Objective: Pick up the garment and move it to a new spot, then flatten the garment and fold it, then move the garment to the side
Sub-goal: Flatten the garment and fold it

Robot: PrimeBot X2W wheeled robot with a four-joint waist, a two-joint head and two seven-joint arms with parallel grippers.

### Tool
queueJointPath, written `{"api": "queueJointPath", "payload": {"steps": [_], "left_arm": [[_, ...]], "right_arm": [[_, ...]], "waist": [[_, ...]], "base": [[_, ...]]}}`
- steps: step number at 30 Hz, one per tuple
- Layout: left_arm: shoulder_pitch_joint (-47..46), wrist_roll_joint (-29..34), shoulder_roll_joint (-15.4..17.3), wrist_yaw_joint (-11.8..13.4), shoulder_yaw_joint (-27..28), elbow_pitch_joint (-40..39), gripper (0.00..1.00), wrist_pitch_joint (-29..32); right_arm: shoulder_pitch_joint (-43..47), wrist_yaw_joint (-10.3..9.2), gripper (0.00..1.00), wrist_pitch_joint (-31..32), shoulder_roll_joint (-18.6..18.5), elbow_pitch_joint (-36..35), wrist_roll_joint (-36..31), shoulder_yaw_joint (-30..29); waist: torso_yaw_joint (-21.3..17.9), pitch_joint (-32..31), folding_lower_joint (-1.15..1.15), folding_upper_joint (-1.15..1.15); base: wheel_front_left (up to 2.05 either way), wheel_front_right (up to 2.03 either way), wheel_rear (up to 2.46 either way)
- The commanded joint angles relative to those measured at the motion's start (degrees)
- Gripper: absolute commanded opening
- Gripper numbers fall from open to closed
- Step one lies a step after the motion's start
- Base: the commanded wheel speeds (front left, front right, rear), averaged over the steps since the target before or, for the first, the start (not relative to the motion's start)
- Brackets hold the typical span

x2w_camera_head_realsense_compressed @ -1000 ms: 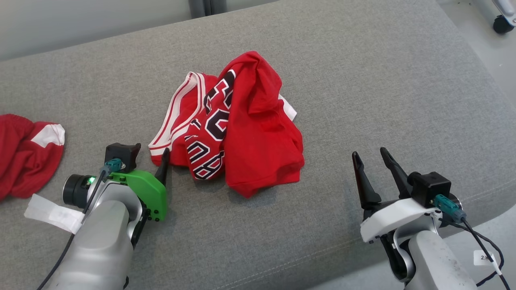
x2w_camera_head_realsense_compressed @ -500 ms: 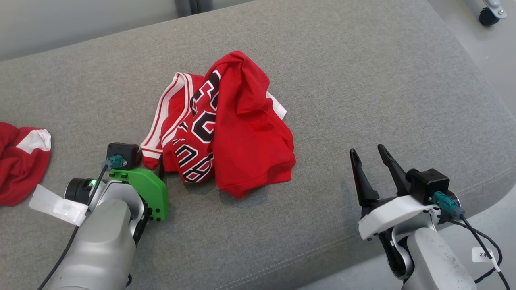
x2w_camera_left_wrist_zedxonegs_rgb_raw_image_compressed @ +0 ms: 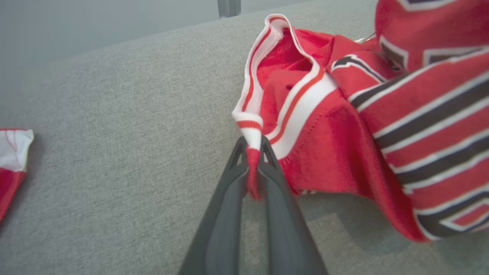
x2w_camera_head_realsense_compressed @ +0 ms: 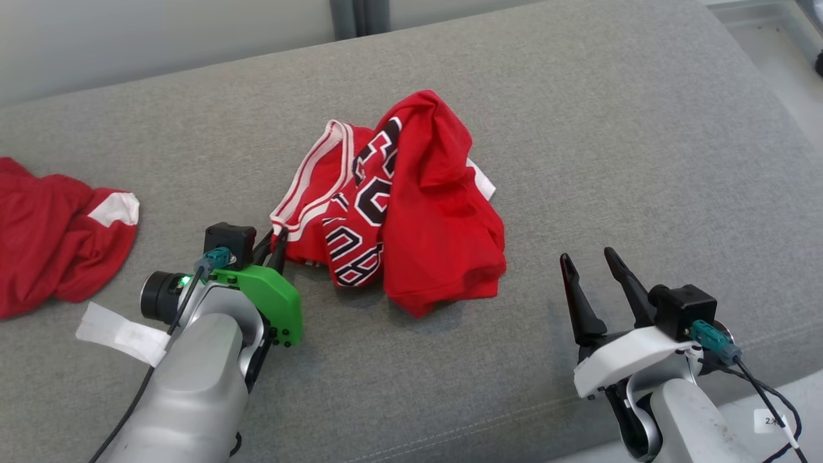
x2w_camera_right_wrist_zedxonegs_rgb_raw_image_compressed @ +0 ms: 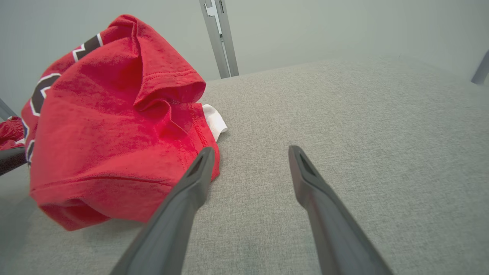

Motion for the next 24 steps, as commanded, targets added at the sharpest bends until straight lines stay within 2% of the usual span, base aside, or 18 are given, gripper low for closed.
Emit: {"api": "queueJointPath", "payload": {"steps": [1, 13, 20, 24], "left_arm": [[0.78, 0.27, -0.21, 0.46, 0.27, -1.41, 0.00, -0.27], [10.20, 2.01, -0.59, 3.90, 2.54, -16.34, 0.00, -0.31], [15.17, 1.73, 1.14, 6.41, 4.25, -22.77, 0.00, -0.33], [17.90, 1.24, 2.26, 7.34, 4.96, -23.94, 0.00, -0.32]], "right_arm": [[0.82, 0.00, 1.00, -0.27, -0.14, 0.11, 0.33, -0.13], [4.09, 0.00, 1.00, -0.27, -0.14, 0.69, 0.90, -0.81], [4.39, 0.00, 1.00, -0.27, -0.14, 0.44, 0.83, -0.55], [3.81, 0.00, 1.00, -0.27, -0.15, 0.50, 0.40, -0.66]], "waist": [[2.70, -2.08, -0.01, 0.00], [9.44, -6.17, -0.01, 0.00], [10.47, -6.10, -0.01, 0.00], [10.21, -5.53, -0.01, 0.00]], "base": [[0.00, 0.00, 0.00], [0.00, 0.00, 0.00], [0.00, 0.00, 0.00], [0.00, 0.00, 0.00]]}}
